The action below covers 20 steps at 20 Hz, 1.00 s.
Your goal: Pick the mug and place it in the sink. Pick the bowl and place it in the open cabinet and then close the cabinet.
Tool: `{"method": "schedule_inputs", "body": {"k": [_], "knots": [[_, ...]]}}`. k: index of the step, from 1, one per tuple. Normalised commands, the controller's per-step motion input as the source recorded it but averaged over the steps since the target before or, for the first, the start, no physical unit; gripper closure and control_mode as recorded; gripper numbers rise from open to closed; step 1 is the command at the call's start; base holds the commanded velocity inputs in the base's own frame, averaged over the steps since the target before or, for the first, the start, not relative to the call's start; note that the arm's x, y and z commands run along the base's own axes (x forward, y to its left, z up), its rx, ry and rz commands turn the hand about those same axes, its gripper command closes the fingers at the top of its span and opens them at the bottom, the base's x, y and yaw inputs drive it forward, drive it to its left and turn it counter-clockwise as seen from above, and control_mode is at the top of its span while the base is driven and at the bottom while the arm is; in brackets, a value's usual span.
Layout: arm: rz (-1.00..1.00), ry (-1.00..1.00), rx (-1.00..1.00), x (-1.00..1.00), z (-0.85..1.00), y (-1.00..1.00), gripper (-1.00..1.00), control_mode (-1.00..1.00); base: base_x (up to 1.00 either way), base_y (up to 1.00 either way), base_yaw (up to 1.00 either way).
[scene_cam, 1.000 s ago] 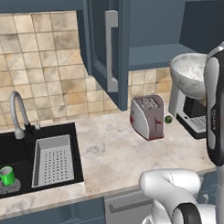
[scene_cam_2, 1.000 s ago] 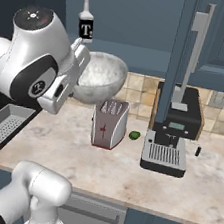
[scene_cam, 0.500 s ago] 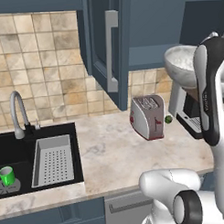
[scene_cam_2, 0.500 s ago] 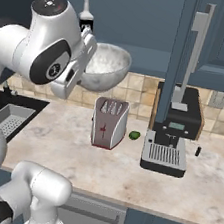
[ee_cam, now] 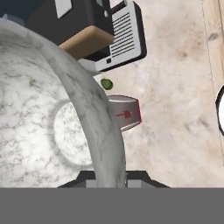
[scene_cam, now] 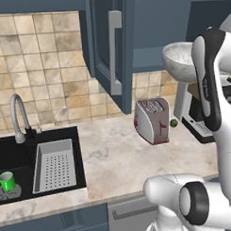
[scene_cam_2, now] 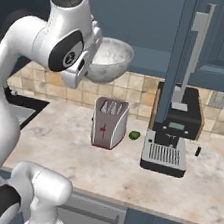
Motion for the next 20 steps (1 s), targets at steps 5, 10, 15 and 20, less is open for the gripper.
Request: {"method": "schedule_inputs", "body": {"k": [5,10,15,20], "knots": [[0.01,-0.05,0.00,0.37,0.00,0.00,1.00,-1.00,0.00,0.00,0.00],[0.00,-0.12,0.00,0.41,0.00,0.00,1.00,-1.00,0.00,0.00,0.00],[0.00,-0.16,0.00,0.39,0.00,0.00,1.00,-1.00,0.00,0.00,0.00],[0.00,-0.12,0.00,0.35,0.00,0.00,1.00,-1.00,0.00,0.00,0.00]]}}
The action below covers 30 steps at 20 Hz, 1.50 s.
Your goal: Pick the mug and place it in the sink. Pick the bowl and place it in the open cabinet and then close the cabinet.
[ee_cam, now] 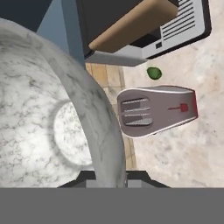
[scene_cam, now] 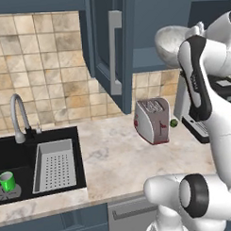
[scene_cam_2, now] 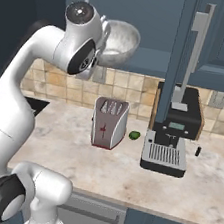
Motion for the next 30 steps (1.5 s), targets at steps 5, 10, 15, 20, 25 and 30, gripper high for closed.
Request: {"method": "schedule_inputs", "body": {"k": [5,10,15,20,25,30], "knots": [[0.00,-0.04,0.00,0.39,0.00,0.00,1.00,-1.00,0.00,0.00,0.00],[0.00,-0.01,0.00,0.34,0.00,0.00,1.00,-1.00,0.00,0.00,0.00],[0.00,-0.02,0.00,0.13,0.01,0.00,1.00,-1.00,0.00,0.00,0.00],[0.00,-0.01,0.00,0.12,0.00,0.00,1.00,-1.00,0.00,0.00,0.00],[0.00,-0.02,0.00,0.10,0.00,0.00,1.00,-1.00,0.00,0.00,0.00],[0.00,0.00,0.00,0.22,0.00,0.00,1.00,-1.00,0.00,0.00,0.00]]}}
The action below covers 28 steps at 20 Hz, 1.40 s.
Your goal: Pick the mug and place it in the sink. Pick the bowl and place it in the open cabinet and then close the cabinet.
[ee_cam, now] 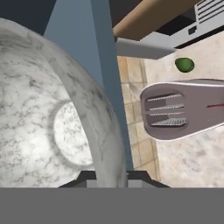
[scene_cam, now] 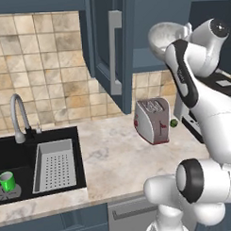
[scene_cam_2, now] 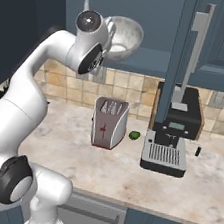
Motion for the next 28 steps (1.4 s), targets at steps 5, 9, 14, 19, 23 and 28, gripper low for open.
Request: {"method": "schedule_inputs", "body": {"k": [5,9,14,19,23,28], "knots": [[0.00,0.00,0.00,0.30,0.00,0.00,1.00,-1.00,0.00,0.00,0.00],[0.00,0.00,0.00,0.40,0.00,0.00,1.00,-1.00,0.00,0.00,0.00],[0.00,0.00,0.00,0.41,0.00,0.00,1.00,-1.00,0.00,0.00,0.00],[0.00,0.00,0.00,0.41,0.00,-0.02,1.00,-1.00,0.00,0.00,0.00],[0.00,0.00,0.00,0.32,0.00,-0.05,1.00,-1.00,0.00,0.00,0.00],[0.00,0.00,0.00,0.24,-0.05,-0.02,-1.00,-1.00,0.00,0.00,0.00]]}}
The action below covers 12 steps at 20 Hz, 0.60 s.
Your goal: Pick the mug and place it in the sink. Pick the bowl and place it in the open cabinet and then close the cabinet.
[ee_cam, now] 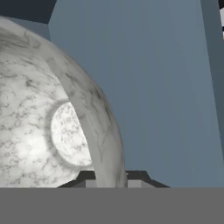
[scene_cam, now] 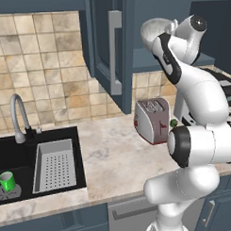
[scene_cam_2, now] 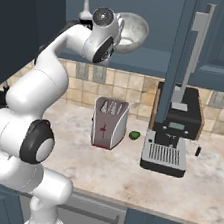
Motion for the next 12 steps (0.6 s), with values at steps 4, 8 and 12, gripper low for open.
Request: {"method": "schedule_inputs", "body": {"k": [4,8,12], "knots": [[0.00,0.00,0.00,0.08,0.00,-0.06,-1.00,-1.00,0.00,0.00,0.00],[0.00,0.00,0.00,0.00,0.00,-0.10,-1.00,-1.00,0.00,0.00,0.00],[0.00,-0.02,0.00,0.00,0.07,-0.08,-1.00,-1.00,0.00,0.00,0.00]]}}
